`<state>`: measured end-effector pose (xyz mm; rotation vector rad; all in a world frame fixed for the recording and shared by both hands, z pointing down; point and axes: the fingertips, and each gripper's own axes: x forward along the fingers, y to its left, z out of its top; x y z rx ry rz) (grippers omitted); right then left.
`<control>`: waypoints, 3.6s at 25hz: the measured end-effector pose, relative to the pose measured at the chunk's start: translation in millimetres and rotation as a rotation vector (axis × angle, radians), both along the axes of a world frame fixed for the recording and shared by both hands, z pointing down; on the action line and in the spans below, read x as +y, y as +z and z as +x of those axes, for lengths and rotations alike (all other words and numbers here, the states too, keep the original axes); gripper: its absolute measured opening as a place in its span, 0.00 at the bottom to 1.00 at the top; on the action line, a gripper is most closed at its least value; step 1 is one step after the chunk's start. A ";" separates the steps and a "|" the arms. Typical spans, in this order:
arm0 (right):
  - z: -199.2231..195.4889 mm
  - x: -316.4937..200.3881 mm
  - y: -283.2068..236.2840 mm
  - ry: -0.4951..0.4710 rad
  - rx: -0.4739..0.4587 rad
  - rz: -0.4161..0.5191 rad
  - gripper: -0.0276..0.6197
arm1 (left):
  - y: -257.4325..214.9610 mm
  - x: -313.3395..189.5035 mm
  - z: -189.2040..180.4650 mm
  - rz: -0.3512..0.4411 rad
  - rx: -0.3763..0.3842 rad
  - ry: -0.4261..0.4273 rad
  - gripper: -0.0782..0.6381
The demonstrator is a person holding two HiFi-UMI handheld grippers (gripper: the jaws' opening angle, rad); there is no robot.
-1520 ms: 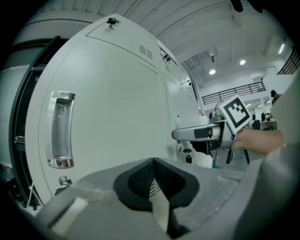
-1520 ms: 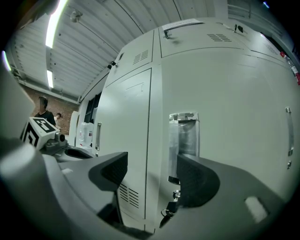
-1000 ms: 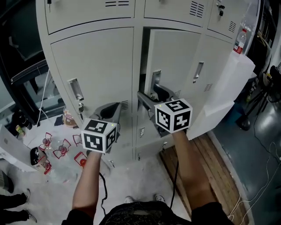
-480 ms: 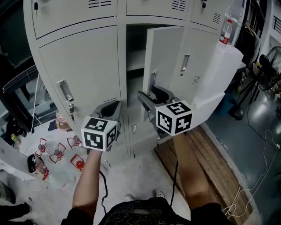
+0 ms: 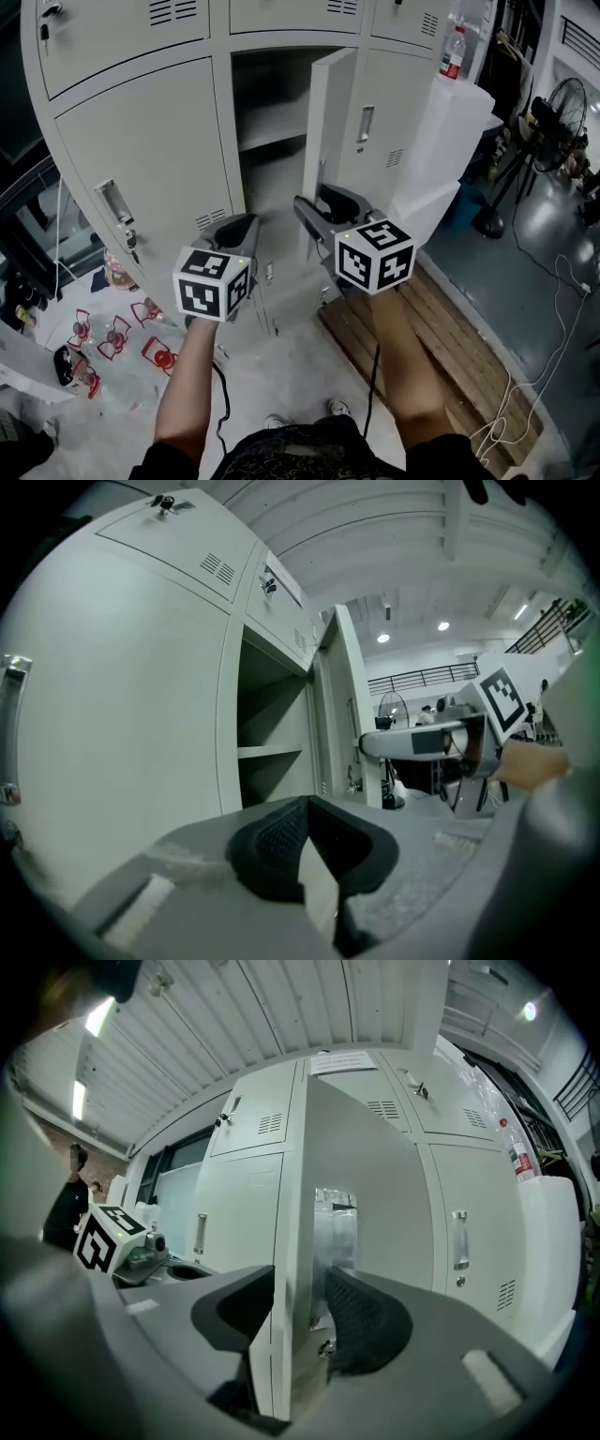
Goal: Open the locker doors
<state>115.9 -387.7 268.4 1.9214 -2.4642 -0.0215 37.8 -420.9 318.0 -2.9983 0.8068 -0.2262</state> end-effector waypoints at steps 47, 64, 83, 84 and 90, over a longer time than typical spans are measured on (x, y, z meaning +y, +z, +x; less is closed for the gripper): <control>172.1 92.0 -1.7 0.107 -0.020 0.028 0.22 | -11.6 81.6 190.0 0.034 -0.039 0.175 0.11; 232.3 95.3 -2.7 0.032 -0.028 0.032 0.18 | -9.0 94.7 242.3 0.034 -0.043 0.076 0.11; 250.0 97.7 -3.7 -0.031 -0.037 0.060 0.19 | -5.2 98.0 247.2 0.029 -0.052 -0.046 0.11; 251.0 99.8 -3.6 -0.027 -0.037 0.060 0.19 | -5.8 98.8 245.7 0.029 -0.052 -0.049 0.11; 248.3 113.4 -6.6 -0.004 -0.030 0.062 0.20 | -10.4 103.6 231.3 0.032 -0.047 -0.054 0.11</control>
